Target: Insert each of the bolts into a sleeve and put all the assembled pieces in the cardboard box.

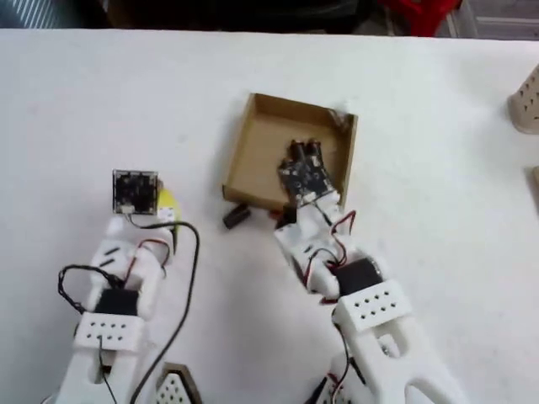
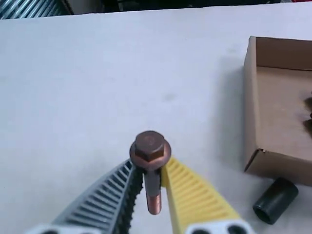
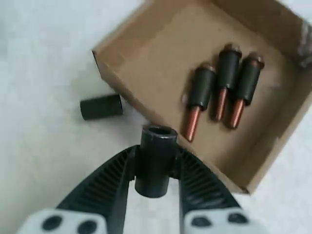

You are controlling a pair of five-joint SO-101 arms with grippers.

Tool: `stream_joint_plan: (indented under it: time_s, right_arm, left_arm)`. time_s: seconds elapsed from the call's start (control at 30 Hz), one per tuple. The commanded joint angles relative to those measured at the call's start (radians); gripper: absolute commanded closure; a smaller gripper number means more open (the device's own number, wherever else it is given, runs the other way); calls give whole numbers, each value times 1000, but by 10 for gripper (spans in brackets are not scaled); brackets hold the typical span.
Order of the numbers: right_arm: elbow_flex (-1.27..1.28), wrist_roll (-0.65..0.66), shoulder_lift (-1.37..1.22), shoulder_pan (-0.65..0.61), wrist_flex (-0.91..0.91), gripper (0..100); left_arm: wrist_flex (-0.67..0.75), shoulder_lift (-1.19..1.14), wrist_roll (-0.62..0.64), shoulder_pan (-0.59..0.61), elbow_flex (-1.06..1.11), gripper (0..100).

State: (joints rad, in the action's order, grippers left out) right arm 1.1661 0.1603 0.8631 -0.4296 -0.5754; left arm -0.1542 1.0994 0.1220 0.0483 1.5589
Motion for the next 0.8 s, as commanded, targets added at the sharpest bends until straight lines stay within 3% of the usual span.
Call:
stream_joint_plan:
  time_s: [0.0, 0.3, 0.6, 0.77]
  right_arm:
    - [-8, -6, 16, -38, 205, 981]
    - [356, -6, 16, -90, 926, 981]
    - [353, -6, 5, -87, 1003, 981]
    - [293, -6, -211, -84, 1153, 981]
  left_arm:
    - [38, 31, 11, 27, -15, 940]
    - [38, 31, 11, 27, -15, 940]
    - [38, 31, 11, 27, -15, 940]
    - [38, 31, 11, 27, -15, 940]
